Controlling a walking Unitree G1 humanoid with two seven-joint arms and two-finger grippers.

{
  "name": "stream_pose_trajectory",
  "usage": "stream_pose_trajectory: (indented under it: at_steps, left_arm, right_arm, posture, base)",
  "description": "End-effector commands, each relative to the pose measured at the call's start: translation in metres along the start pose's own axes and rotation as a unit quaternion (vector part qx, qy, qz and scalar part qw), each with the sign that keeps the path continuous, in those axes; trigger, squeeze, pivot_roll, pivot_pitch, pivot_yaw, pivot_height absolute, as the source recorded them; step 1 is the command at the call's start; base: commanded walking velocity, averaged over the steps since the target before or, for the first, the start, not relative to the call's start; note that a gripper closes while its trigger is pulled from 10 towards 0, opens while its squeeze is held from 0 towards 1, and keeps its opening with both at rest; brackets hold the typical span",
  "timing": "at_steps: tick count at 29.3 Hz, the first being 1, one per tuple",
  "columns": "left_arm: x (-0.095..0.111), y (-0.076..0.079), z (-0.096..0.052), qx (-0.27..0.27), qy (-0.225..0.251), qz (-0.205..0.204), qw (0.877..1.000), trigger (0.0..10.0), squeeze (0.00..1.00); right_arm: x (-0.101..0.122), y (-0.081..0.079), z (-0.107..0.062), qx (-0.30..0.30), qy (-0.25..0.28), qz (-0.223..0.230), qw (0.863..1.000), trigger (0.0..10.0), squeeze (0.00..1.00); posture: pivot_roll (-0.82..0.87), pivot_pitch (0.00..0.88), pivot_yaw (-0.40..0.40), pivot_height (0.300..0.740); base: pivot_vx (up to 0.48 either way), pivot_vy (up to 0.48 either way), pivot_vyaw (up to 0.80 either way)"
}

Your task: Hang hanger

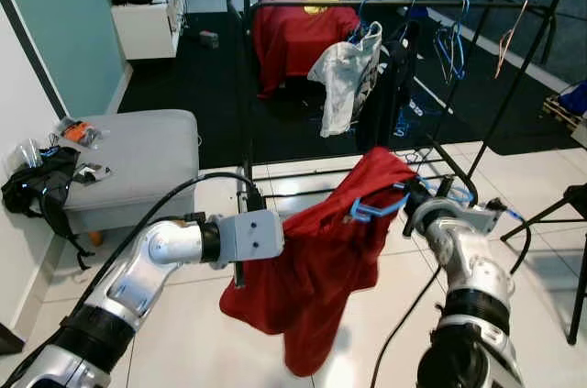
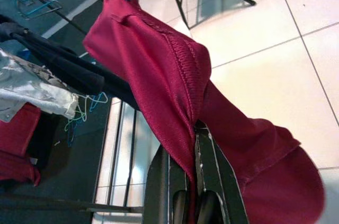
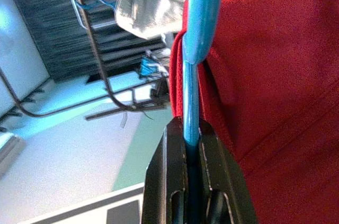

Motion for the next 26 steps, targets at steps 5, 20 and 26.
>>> stream_pose_trajectory:
  at_steps: [5, 20, 26]
  left_arm:
    - [-0.002, 0.007, 0.002, 0.001, 0.001, -0.017, 1.000, 10.0, 0.00]
    - [0.029, -0.014, -0.001, 0.050, 0.084, -0.062, 0.993, 10.0, 0.00]
    - [0.040, -0.014, 0.000, 0.046, 0.112, -0.077, 0.990, 10.0, 0.00]
  right_arm:
    - [0.015, -0.024, 0.000, 0.033, 0.032, -0.042, 0.998, 10.0, 0.00]
    - [0.005, -0.035, 0.007, 0.034, 0.019, -0.221, 0.974, 10.0, 0.00]
    - [0.007, -0.035, 0.009, 0.029, 0.033, -0.235, 0.971, 10.0, 0.00]
  posture:
    - [-0.07, 0.018, -0.020, 0.740]
    - [-0.07, 0.017, -0.027, 0.740]
    - [-0.07, 0.017, -0.027, 0.740]
  base:
    - [0.000, 0.000, 0.00]
    - [0.000, 0.000, 0.00]
    - [0.000, 0.000, 0.00]
Point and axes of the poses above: a point about 5 cm out from each wrist's last joint towards the gripper, its own z axis pointing out of the wrist towards the gripper, its own x axis along the axis of the wrist's last joint, y = z × x, the point moved 3 cm from there along z, pointing out of the wrist towards the gripper, and after that the axes turned 2 degrees about -z, right-handed, at the moved point
